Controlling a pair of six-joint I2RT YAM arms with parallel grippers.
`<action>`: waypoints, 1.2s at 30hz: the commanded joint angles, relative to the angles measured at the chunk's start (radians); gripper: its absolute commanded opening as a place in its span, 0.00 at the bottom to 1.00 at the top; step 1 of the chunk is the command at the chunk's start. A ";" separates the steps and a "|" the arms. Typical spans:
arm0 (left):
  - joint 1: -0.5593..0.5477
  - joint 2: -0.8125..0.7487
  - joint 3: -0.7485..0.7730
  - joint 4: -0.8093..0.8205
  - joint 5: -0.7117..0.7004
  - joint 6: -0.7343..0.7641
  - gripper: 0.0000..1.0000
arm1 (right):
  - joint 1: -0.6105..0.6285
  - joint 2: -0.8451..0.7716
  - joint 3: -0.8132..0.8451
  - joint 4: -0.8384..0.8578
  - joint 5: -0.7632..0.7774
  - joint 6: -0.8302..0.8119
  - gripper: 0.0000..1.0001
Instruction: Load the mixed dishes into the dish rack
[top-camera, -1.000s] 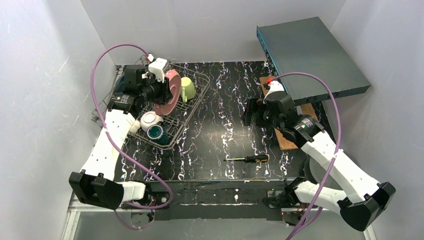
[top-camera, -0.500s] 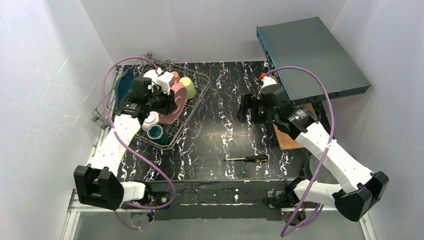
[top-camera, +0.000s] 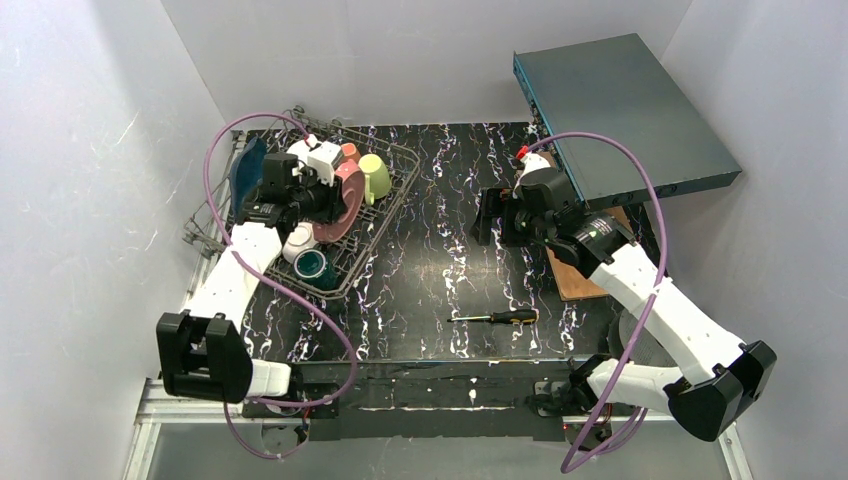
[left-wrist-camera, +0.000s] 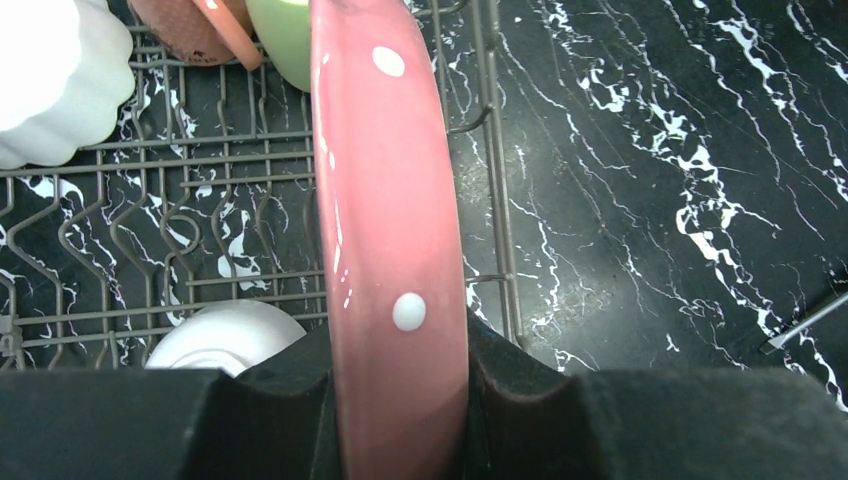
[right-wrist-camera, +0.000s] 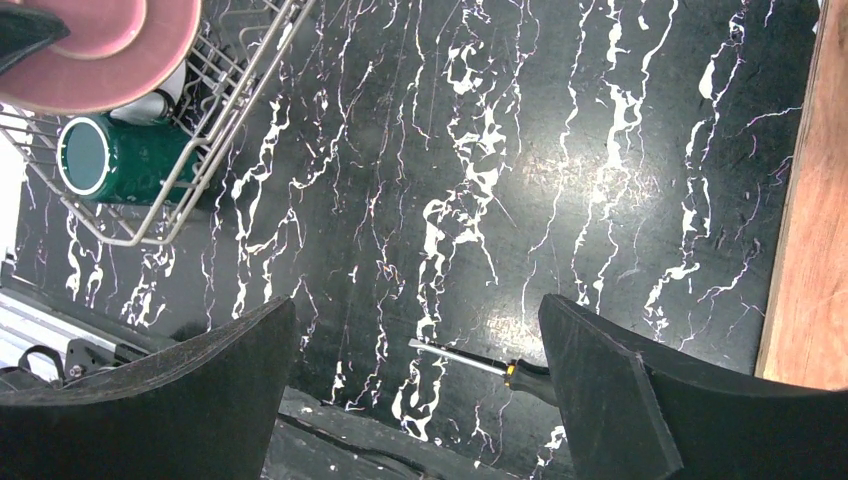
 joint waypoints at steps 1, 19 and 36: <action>0.040 0.021 0.086 0.105 0.064 -0.002 0.00 | -0.001 -0.036 -0.002 0.027 0.009 -0.021 0.98; 0.058 0.114 0.112 0.113 0.107 -0.005 0.00 | -0.001 -0.053 -0.025 0.048 -0.017 -0.014 0.98; 0.058 0.159 0.102 0.118 0.036 -0.021 0.02 | -0.001 -0.065 -0.044 0.055 -0.028 0.001 0.98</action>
